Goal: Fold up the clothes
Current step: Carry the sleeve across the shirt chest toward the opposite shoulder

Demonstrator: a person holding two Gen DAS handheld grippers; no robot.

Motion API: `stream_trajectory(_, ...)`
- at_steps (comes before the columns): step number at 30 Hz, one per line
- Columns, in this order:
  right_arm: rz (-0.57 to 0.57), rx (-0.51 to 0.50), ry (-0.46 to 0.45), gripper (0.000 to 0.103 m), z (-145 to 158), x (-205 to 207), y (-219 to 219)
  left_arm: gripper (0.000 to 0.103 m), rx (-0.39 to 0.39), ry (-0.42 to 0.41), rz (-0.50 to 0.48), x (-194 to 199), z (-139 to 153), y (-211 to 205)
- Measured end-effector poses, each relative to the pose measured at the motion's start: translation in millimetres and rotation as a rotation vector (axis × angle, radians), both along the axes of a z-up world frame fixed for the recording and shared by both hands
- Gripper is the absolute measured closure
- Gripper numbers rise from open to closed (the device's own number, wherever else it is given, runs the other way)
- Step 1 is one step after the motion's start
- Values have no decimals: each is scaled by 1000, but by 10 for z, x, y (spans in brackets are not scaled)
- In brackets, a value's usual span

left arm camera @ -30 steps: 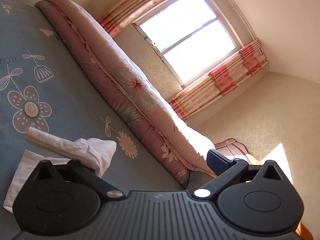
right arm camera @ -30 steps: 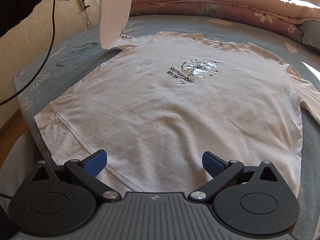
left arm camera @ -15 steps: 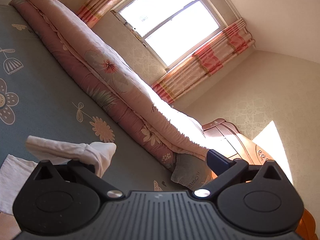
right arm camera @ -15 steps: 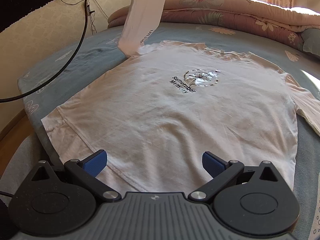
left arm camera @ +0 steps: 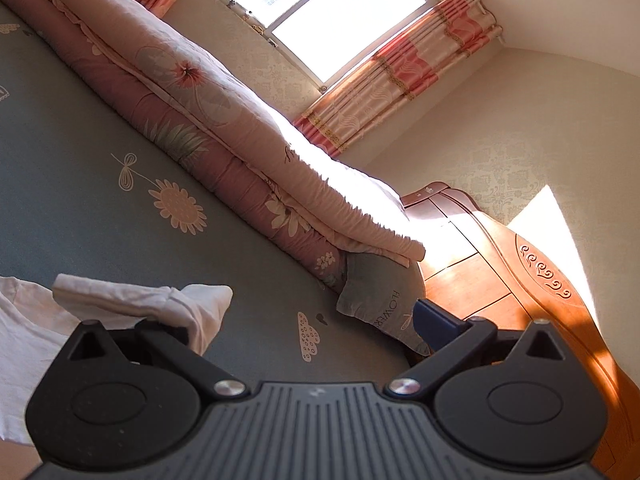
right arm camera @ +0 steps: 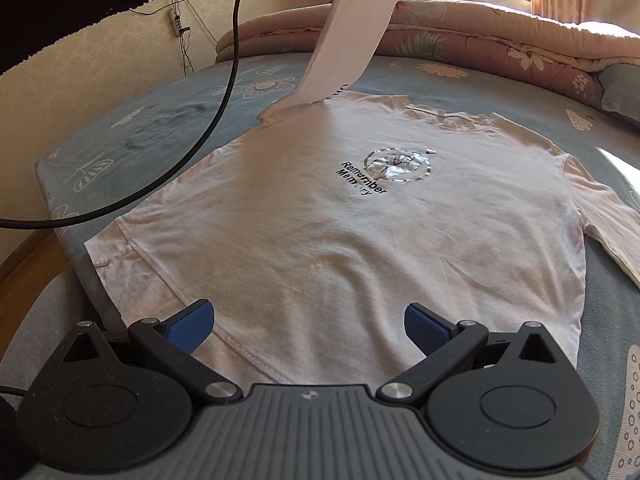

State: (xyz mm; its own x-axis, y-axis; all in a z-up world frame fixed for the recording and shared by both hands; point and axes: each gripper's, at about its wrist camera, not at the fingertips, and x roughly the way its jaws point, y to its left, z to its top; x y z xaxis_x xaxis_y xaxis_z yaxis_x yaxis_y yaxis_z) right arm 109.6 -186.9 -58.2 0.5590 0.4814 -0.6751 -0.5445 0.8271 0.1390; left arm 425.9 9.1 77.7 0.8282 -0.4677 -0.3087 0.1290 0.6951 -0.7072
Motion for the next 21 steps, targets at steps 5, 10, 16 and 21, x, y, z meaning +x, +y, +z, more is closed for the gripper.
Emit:
stream_trajectory(5, 1, -2, 1, 0, 4, -4, -12, 1, 27, 42, -28, 114, -173, -212)
stream_trajectory(10, 3, -2, -1, 0, 9, -11, -25, 1, 36, 56, -48, 201, -264, -384)
stream_trajectory(16, 4, -12, -6, 0, 19, -30, -35, 1, 59, 42, -71, 223, -328, -541)
stream_trajectory(21, 10, -22, -13, 0, 21, -42, -24, 1, 105, 95, -85, 270, -555, -646)
